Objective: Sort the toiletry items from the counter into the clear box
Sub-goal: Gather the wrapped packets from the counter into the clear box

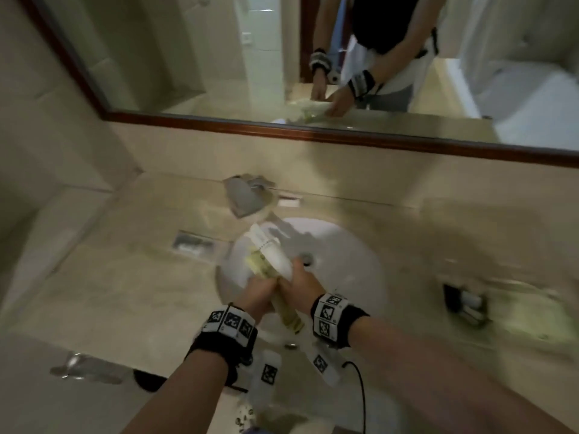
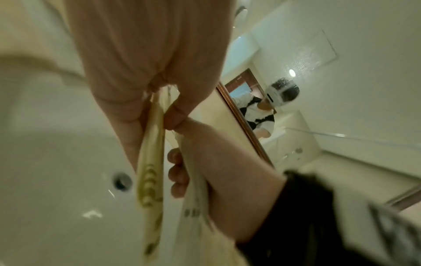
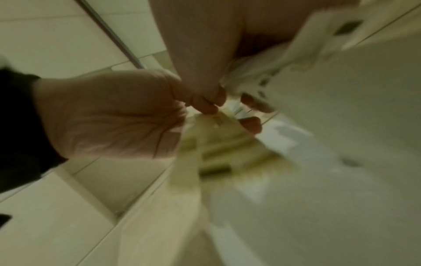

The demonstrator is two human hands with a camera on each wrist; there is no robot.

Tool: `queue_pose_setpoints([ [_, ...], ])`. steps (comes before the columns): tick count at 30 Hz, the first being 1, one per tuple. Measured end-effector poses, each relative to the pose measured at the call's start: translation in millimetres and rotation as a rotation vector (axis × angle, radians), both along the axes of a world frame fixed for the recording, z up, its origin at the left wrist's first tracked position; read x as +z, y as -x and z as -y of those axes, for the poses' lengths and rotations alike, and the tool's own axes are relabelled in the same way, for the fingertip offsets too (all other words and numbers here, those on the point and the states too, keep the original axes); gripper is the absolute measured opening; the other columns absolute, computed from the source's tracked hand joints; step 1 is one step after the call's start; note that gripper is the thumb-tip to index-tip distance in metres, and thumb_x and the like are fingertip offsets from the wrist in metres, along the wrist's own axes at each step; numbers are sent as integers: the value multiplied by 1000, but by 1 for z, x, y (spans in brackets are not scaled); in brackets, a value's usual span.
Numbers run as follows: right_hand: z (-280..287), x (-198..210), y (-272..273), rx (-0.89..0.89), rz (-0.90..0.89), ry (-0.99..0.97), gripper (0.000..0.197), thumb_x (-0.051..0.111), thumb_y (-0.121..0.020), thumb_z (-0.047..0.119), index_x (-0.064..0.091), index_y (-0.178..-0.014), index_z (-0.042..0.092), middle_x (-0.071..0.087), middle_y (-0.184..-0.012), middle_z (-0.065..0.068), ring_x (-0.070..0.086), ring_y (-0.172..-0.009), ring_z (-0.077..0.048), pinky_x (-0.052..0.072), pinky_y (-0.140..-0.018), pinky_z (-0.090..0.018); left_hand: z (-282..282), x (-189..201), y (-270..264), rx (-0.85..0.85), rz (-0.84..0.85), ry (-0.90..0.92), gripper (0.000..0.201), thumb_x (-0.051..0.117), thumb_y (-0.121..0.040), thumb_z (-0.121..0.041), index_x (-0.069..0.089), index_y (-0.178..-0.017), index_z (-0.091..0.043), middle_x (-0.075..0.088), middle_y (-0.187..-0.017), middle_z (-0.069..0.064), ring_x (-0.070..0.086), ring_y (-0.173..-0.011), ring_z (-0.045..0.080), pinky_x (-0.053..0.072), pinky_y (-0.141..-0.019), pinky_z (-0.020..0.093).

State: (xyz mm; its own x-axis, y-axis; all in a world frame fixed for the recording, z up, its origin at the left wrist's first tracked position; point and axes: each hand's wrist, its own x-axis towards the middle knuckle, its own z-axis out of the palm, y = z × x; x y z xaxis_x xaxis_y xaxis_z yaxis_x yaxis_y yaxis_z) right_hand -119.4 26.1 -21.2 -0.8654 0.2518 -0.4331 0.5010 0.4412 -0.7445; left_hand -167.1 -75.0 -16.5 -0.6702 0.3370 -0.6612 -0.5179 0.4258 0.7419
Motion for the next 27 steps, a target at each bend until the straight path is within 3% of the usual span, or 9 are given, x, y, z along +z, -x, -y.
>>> queue_pose_setpoints([
  [4,-85,7,-85,-71,16,-116,46,34,-90,51,30,-122,20,60,-95,-4,61,-72,-24,45,-56,-29,-87,11,-65,-58,169,-144,27,42,-88,0,60,-107,-4,67,-92,12,63,-82,25,57,-66,35],
  [8,-149,3,-154,-135,-11,-314,30,29,-96,38,39,-113,17,61,-104,-13,61,-82,-30,52,-74,-41,-169,12,-126,-188,218,-148,29,40,-91,-3,62,-109,-3,65,-103,21,61,-93,31,53,-81,44],
  [12,-194,5,-205,-158,-16,-345,21,37,-95,31,42,-108,16,59,-97,-12,58,-77,-32,50,-69,-43,-222,10,-168,-274,285,-121,17,42,-88,-1,57,-94,-2,57,-85,16,55,-80,28,48,-72,39],
  [16,-221,-1,-235,-197,-24,-275,23,44,-94,24,43,-109,7,53,-92,-14,54,-76,-36,39,-59,-36,-260,-6,-190,-311,337,-78,26,29,-94,0,49,-78,-6,46,-73,10,44,-66,20,38,-68,33],
  [19,-235,-6,-252,-259,-64,-101,35,51,-93,27,40,-118,5,56,-106,-16,57,-86,-34,47,-70,-39,-281,-12,-204,-233,405,-127,31,31,-99,-15,55,-112,0,59,-98,15,55,-91,26,46,-76,34],
  [20,-239,-6,-257,-262,-58,-59,39,54,-91,29,38,-121,8,54,-108,-9,56,-84,-25,46,-68,-29,-286,-11,-208,-203,422,-130,36,33,-99,-18,52,-122,2,60,-108,17,56,-98,26,47,-81,34],
  [22,-251,-3,-262,-252,-5,-70,33,57,-90,27,35,-112,15,49,-100,-1,48,-74,-10,36,-61,-19,-295,-11,-216,-187,433,-139,38,32,-100,-18,49,-128,-1,61,-118,16,58,-92,25,49,-80,31],
  [24,-266,-2,-270,-240,59,-149,26,56,-89,23,34,-101,16,49,-92,-4,45,-70,-15,35,-58,-23,-305,-11,-223,-223,447,-166,32,28,-100,-14,52,-120,-5,64,-102,13,58,-78,21,53,-70,28],
  [27,-296,1,-288,-214,109,-272,24,55,-89,18,37,-103,10,52,-87,-8,47,-69,-23,36,-56,-27,-312,-8,-230,-357,440,-150,26,31,-100,-18,55,-97,-7,61,-80,8,59,-73,18,52,-75,29],
])
